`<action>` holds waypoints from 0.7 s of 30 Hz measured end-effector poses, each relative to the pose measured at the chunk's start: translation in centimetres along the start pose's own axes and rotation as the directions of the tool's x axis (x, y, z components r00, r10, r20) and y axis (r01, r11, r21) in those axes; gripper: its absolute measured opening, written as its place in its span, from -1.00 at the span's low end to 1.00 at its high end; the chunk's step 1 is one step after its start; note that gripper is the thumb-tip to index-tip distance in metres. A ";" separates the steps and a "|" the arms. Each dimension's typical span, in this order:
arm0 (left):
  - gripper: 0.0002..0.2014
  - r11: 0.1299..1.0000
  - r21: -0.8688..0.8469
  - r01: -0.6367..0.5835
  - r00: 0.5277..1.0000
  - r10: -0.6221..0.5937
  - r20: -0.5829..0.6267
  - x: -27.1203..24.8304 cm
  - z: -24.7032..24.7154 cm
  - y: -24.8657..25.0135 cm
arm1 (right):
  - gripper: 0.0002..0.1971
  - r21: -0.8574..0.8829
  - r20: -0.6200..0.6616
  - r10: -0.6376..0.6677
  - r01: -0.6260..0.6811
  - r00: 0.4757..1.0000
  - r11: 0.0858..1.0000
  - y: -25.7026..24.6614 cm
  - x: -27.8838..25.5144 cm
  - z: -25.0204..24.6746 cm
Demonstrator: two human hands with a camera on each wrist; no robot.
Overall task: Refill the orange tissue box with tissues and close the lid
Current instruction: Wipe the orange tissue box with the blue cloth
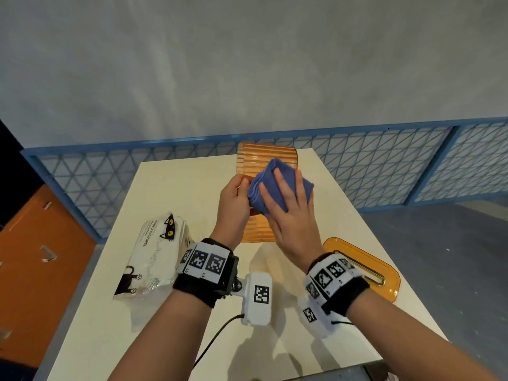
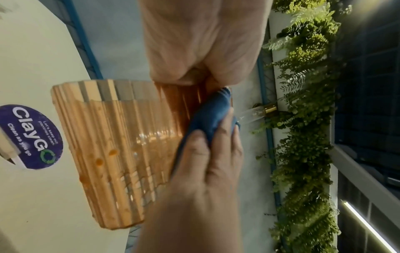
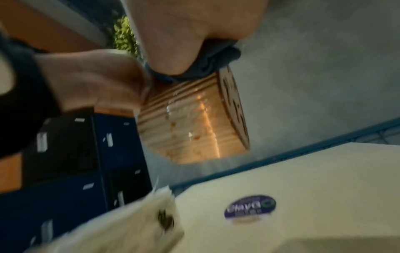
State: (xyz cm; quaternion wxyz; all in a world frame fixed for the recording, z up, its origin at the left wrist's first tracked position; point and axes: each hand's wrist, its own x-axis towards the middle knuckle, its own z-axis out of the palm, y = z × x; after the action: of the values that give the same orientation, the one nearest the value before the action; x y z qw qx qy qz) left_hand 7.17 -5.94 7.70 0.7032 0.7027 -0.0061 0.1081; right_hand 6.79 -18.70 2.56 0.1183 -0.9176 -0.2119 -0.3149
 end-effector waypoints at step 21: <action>-0.74 0.984 -0.106 0.139 0.957 -0.106 0.271 -3.4 -2.1 -1.6 | -0.65 0.718 0.277 0.180 -0.327 0.944 0.614 2.4 7.0 -5.2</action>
State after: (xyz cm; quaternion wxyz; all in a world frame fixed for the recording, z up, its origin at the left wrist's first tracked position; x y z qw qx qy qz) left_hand 3.85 -4.35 5.54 0.7439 0.6646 -0.0630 -0.0312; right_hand 10.15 -20.39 10.74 0.5130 -0.8291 -0.2008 -0.0951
